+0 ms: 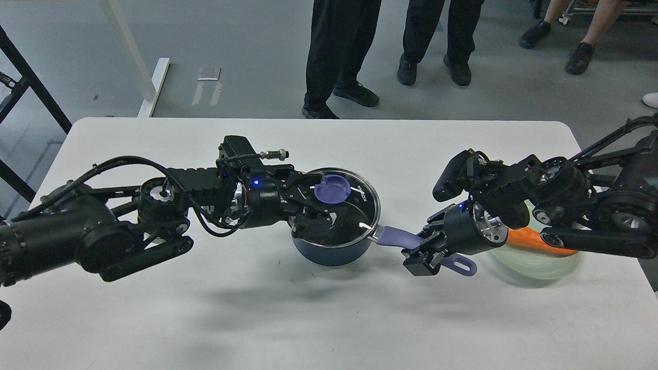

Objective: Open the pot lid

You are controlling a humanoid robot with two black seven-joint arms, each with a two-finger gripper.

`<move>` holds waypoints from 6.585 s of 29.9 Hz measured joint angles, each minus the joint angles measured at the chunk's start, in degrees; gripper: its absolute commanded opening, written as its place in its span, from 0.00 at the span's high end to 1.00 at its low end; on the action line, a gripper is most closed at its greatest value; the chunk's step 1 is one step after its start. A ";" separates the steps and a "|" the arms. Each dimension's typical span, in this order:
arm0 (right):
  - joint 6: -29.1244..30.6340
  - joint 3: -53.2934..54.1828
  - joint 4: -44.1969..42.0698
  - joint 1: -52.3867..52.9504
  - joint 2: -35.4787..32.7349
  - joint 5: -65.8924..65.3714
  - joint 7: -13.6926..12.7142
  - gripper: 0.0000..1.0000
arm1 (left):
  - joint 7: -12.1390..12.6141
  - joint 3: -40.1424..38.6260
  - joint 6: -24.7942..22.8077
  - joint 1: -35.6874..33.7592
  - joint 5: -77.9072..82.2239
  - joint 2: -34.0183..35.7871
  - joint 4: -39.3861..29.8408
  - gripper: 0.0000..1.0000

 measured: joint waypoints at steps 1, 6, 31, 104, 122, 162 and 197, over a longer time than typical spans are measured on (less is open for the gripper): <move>0.00 0.00 0.00 0.00 0.00 0.00 0.00 0.75 | -0.01 0.09 0.18 0.00 0.00 -0.09 0.32 0.13; 0.01 0.00 0.00 0.09 -0.03 0.03 0.00 0.75 | -0.10 0.17 0.45 -0.17 0.05 -0.38 0.83 0.33; 0.01 0.01 0.00 0.09 -0.08 0.05 0.00 0.74 | -1.34 -0.27 0.49 -2.79 -0.85 2.80 -2.08 0.59; -0.09 0.19 0.03 -0.35 -1.31 0.22 0.08 0.37 | -8.21 13.00 12.24 5.29 -15.81 20.97 16.81 0.04; -0.23 9.39 -0.12 -0.26 -10.15 8.01 1.13 0.01 | -8.22 12.68 10.52 -3.52 -57.55 21.33 16.77 0.01; -5.30 61.98 -12.09 -33.75 -9.45 71.54 1.23 0.00 | -8.22 -2.03 -8.70 0.52 -120.77 9.97 23.40 0.00; -1.83 92.31 -31.01 -51.13 15.02 86.57 0.71 0.00 | -8.23 -9.82 -12.13 4.54 -120.76 6.02 23.79 0.00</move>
